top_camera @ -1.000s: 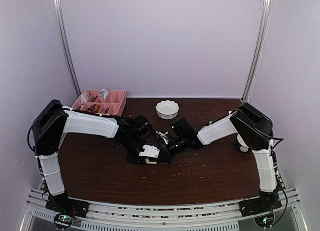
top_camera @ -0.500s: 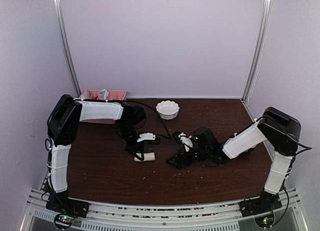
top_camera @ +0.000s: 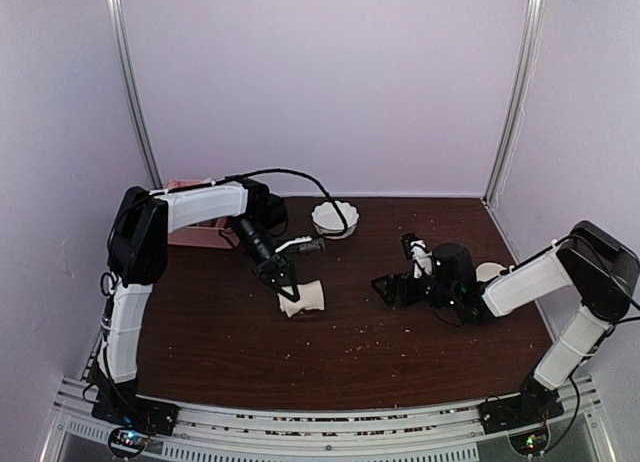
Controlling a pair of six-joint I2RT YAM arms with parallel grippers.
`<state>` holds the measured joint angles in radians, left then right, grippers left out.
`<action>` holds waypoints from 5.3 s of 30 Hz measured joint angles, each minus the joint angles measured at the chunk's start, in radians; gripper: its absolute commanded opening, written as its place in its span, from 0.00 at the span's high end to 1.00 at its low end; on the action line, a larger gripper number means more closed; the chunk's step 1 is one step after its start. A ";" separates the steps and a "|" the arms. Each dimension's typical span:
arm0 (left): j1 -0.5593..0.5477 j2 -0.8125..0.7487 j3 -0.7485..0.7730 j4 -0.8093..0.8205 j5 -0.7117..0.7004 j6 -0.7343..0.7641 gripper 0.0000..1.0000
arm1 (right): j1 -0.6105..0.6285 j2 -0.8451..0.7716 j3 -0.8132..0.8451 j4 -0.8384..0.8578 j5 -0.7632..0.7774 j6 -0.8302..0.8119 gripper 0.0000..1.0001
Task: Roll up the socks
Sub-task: Pick up the sock from the center of the board, then roll the sock.
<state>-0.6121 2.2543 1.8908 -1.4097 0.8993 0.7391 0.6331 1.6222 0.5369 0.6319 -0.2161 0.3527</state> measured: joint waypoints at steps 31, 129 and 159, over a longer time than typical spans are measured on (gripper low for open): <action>-0.002 -0.040 0.140 -0.173 0.072 0.095 0.98 | 0.230 -0.107 0.369 -0.302 -0.410 -0.032 0.29; -0.227 -0.607 -0.307 0.660 -0.949 0.012 0.68 | 0.222 0.173 0.425 0.327 -0.325 1.018 1.00; -0.056 -0.149 0.278 -0.106 -0.169 -0.042 1.00 | 0.265 -0.324 0.203 -0.122 -0.136 0.114 0.28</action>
<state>-0.6682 2.1052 2.1685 -1.5154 0.7300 0.6971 0.8978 1.2984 0.7399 0.5098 -0.3519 0.4667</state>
